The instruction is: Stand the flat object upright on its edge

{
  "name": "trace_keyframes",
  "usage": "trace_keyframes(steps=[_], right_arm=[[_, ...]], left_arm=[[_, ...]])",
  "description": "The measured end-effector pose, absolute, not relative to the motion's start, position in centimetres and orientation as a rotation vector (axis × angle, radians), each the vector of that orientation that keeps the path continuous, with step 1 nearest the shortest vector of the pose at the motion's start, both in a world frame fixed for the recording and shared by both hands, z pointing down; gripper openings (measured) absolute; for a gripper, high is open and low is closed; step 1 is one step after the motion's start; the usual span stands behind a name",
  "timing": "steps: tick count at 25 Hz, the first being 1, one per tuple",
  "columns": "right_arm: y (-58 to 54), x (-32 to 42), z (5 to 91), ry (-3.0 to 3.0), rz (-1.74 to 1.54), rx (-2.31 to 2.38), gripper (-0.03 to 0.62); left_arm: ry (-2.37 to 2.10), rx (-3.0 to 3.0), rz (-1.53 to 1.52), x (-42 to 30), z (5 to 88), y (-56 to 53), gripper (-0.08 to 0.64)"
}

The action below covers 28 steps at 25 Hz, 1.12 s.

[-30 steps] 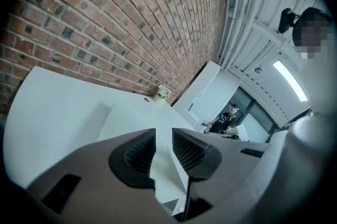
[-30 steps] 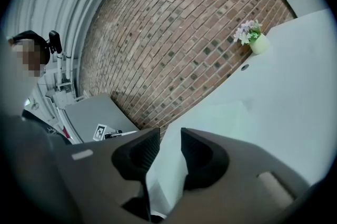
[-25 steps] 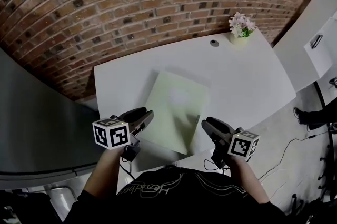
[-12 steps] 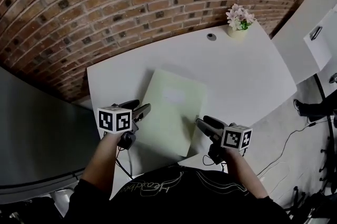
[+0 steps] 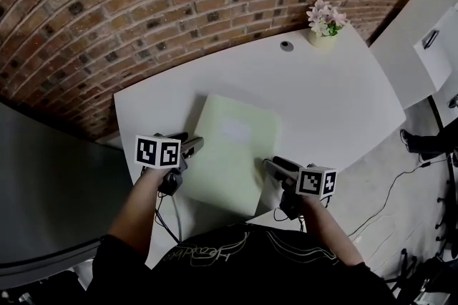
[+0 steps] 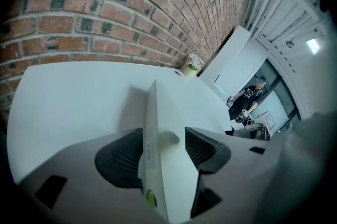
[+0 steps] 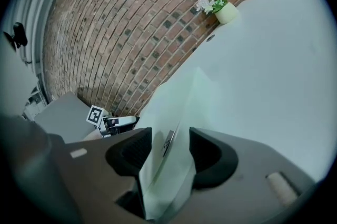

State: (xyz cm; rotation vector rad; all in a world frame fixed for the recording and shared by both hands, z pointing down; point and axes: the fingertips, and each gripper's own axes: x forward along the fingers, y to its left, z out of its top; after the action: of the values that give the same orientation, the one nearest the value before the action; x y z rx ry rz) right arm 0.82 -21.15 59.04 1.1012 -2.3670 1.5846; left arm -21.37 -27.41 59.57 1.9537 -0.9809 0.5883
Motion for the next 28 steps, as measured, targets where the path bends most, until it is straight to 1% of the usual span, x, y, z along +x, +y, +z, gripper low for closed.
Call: trace_keyframes(steps=[8, 17, 28], right_arm=[[-21.3, 0.2, 60.3, -2.317, 1.612, 1.077, 0.215], [-21.4, 0.2, 60.8, -2.282, 1.612, 1.083, 0.212], [-21.4, 0.2, 61.0, -2.230, 1.593, 1.076, 0.190]], left_arm=[[-0.948, 1.953, 0.636, -21.0, 60.4, -27.5, 0.230], [-0.879, 1.923, 0.603, -20.7, 61.1, -27.3, 0.216], [-0.901, 1.932, 0.614, -20.6, 61.0, -27.4, 0.206]])
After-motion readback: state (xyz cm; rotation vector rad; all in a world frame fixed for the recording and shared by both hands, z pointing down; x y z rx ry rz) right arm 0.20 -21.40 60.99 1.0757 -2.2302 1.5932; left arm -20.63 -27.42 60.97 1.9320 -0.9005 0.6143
